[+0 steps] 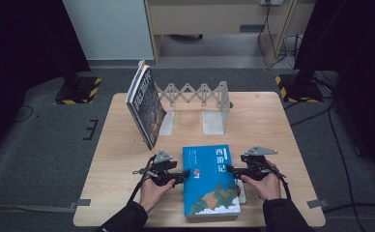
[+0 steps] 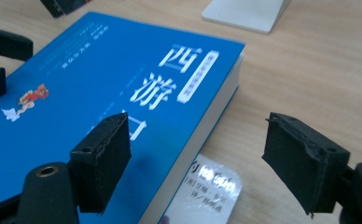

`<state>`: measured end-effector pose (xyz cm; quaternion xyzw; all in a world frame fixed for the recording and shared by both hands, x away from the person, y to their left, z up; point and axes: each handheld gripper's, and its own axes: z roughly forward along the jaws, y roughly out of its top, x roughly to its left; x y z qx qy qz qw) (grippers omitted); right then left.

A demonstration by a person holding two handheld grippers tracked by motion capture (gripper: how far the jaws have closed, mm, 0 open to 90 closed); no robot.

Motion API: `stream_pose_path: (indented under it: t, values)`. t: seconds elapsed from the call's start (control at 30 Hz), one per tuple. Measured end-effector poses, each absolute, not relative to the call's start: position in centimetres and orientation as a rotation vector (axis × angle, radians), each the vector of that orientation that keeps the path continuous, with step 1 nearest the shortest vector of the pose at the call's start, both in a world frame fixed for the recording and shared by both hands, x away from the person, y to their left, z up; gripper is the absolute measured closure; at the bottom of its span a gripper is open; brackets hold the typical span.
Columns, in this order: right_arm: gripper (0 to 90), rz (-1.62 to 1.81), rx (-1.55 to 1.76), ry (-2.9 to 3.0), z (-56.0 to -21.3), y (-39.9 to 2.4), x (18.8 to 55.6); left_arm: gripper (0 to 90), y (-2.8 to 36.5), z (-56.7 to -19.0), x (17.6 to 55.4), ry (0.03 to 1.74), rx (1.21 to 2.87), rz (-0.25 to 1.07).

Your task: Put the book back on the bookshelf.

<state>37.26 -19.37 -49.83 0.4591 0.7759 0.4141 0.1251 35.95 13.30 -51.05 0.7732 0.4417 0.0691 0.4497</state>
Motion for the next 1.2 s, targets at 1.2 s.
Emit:
stream_pose_path:
  t: [1.2]
  values:
    - [28.6, 1.281, 1.451, 2.313, -50.9, -17.8, 37.5, 2.2, 11.8, -54.3, 37.7, 1.121, 1.750, -0.027]
